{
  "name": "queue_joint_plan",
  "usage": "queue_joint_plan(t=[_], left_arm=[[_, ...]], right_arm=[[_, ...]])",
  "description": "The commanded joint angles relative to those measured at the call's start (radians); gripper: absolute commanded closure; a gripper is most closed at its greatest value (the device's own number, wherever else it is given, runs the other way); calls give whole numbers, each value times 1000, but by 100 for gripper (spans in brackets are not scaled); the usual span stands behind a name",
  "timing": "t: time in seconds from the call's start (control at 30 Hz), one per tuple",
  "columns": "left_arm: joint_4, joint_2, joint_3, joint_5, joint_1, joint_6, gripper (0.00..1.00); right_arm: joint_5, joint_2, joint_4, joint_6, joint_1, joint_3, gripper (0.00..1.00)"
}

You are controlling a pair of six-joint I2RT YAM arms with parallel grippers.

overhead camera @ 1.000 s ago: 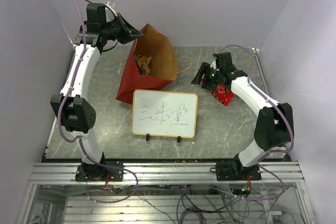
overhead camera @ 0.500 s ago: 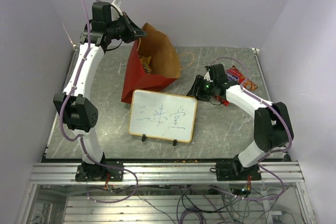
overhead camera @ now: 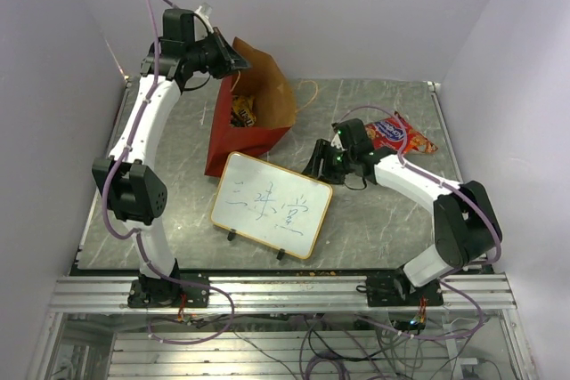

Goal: Take the snacks out of the paper bag

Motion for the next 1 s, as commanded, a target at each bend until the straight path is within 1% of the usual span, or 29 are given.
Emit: queue_joint_plan(t=[0.0, 0.03, 0.1, 0.2, 0.27, 0.3, 0.47, 0.6, 0.77, 0.9, 0.97], left_arm=[[-32, 5, 81, -12, -8, 42, 93], [-43, 17, 101, -14, -8, 49, 93], [-45, 23, 104, -11, -8, 47, 93], [19, -6, 35, 16, -8, -8, 93], [68, -28, -16, 32, -7, -44, 93], [62, -32, -24, 29, -7, -44, 93], [-19, -11, 14, 12, -7, -13, 93], [12, -20, -18, 25, -7, -38, 93], [-22, -13, 26, 18, -6, -14, 93], [-26, -15, 30, 12, -1, -8, 93], [-21, -16, 27, 11, 4, -11, 93]], right_arm=[[105, -41, -129, -95, -3, 108, 37], [156, -43, -170, -130, -20, 149, 35], [179, -51, -222, -169, -81, 205, 28], [164, -74, -227, -211, -157, 269, 23], [188, -87, -212, -249, -166, 323, 19], [194, -88, -193, -255, -166, 344, 17], [142, -33, -63, -151, -163, 425, 12], [95, 24, 26, -49, -162, 504, 13], [90, 119, 70, -41, -128, 614, 15], [62, 215, 62, -11, -106, 692, 20], [65, 243, 72, -12, -88, 698, 24]])
